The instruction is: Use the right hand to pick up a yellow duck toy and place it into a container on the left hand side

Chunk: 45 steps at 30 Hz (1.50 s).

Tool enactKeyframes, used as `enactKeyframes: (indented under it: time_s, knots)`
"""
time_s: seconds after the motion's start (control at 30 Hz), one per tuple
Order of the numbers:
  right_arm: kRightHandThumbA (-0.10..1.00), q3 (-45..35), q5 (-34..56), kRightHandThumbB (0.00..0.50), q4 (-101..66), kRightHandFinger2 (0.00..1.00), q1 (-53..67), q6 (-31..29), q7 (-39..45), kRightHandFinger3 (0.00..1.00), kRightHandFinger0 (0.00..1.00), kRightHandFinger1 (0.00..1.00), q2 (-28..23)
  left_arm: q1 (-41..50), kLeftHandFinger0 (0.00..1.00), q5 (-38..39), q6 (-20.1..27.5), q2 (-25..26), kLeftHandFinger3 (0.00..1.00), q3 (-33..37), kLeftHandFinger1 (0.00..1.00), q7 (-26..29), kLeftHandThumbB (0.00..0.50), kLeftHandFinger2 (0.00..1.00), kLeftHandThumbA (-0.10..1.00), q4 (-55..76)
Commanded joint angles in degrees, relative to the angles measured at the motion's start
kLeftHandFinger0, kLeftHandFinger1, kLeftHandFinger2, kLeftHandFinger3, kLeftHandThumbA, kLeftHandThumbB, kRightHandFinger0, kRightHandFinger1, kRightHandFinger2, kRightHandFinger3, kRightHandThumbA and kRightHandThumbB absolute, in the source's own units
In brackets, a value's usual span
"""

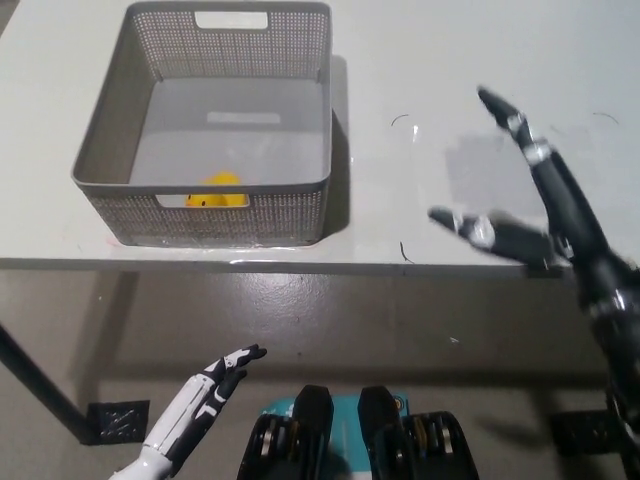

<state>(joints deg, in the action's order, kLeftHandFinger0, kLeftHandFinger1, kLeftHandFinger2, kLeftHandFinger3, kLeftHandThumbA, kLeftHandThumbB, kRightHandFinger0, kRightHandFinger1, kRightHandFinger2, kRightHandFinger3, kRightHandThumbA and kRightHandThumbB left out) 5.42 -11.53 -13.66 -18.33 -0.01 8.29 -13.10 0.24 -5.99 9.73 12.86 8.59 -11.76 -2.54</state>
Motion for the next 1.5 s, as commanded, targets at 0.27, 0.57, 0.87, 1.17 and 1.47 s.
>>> enactKeyframes:
  time_s: [0.27,0.57,0.87,1.17,1.47]
  knots:
    - [1.0,0.9,11.72,0.395,-9.92,1.0,20.55,-7.87,1.05,1.0,1.0,1.0,2.24,-2.19,1.0,1.81,5.03,-0.19,1.0,-2.28,1.0,0.54,0.341,1.0,1.0,-1.87]
    - [1.0,-1.37,11.9,0.372,15.13,1.0,23.71,-20.59,-0.96,1.0,1.0,1.0,5.92,-0.84,1.0,1.37,4.03,0.02,1.0,-2.9,1.0,0.64,0.347,1.0,1.0,-0.33]
    - [1.0,-2.17,13.02,0.376,24.28,1.0,21.04,-23.01,0.27,1.0,1.0,1.0,6.66,1.26,1.0,2.98,7.33,-0.82,1.0,-4.98,1.0,1.82,0.338,1.0,1.0,-1.74]
    - [1.0,-1.69,15.09,0.385,24.7,1.0,21.58,-21.91,1.93,1.0,1.0,1.0,6.69,4.16,1.0,3.92,8.02,-1.66,1.0,-7.68,1.0,2.24,0.348,1.0,1.0,-2.35]
    - [1.0,-1.29,15.18,0.385,25.14,1.0,22.08,-21.08,2.78,1.0,1.0,1.0,6.41,5.65,1.0,3.64,9.38,-1.89,1.0,-8.56,1.0,2.09,0.349,1.0,1.0,-2.87]
